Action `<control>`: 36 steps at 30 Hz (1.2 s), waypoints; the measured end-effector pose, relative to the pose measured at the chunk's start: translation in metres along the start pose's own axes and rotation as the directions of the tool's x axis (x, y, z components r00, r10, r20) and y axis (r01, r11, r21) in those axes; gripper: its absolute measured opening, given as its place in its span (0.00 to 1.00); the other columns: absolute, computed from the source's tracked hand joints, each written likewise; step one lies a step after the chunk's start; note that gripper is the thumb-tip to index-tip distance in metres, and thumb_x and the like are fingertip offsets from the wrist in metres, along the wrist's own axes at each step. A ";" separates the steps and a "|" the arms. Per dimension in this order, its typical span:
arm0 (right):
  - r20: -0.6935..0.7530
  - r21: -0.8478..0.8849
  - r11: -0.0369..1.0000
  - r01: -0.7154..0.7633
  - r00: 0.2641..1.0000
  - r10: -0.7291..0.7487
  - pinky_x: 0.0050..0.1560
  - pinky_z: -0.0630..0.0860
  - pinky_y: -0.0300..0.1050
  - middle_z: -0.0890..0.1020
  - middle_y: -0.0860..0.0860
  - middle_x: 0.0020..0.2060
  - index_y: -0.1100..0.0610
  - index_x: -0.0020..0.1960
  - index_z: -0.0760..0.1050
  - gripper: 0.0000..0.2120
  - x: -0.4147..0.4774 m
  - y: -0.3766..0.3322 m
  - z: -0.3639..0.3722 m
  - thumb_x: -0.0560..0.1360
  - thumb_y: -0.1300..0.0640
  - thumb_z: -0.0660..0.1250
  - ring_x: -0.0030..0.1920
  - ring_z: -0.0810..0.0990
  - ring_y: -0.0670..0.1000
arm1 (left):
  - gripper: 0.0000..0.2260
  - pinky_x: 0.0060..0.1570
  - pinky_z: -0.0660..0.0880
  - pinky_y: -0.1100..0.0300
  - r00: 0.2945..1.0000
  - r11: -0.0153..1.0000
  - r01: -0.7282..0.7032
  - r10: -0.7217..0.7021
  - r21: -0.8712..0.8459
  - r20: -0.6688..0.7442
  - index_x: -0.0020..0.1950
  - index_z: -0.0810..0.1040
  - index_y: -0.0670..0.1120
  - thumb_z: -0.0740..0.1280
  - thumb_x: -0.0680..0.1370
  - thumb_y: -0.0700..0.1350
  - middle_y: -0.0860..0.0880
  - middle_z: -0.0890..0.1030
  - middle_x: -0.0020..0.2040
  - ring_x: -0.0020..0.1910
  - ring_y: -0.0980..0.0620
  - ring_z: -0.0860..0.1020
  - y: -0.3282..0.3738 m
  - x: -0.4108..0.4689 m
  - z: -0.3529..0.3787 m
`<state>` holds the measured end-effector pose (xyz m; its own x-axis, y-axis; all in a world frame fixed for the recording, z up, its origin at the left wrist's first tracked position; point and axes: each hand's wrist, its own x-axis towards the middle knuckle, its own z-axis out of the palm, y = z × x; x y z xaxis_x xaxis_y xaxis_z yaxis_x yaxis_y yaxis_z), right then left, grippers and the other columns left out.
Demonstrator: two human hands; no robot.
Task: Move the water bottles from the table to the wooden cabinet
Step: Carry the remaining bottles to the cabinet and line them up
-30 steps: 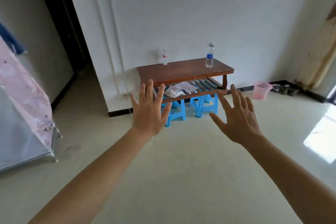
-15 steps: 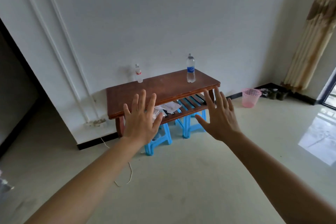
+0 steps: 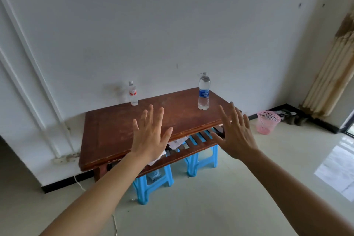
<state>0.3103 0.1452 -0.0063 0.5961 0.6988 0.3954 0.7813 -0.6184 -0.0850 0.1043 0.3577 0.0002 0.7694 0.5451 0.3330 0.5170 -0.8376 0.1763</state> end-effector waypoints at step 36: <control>0.206 0.279 0.946 0.164 0.952 -0.226 0.77 0.60 0.62 0.41 0.54 0.82 0.43 0.82 0.38 0.41 0.559 0.297 0.263 0.80 0.35 0.59 0.81 0.53 0.60 | 0.45 0.78 0.52 0.44 0.933 0.868 0.286 -0.155 -0.407 0.324 0.80 0.35 0.57 0.64 0.77 0.67 0.53 0.36 0.82 0.81 0.52 0.42 0.099 0.548 0.330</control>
<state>0.9243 0.4470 -0.0506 0.4293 0.8792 0.2068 0.8885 -0.3701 -0.2712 0.7005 0.5859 -0.1056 0.7591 0.6508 -0.0162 0.5157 -0.5859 0.6251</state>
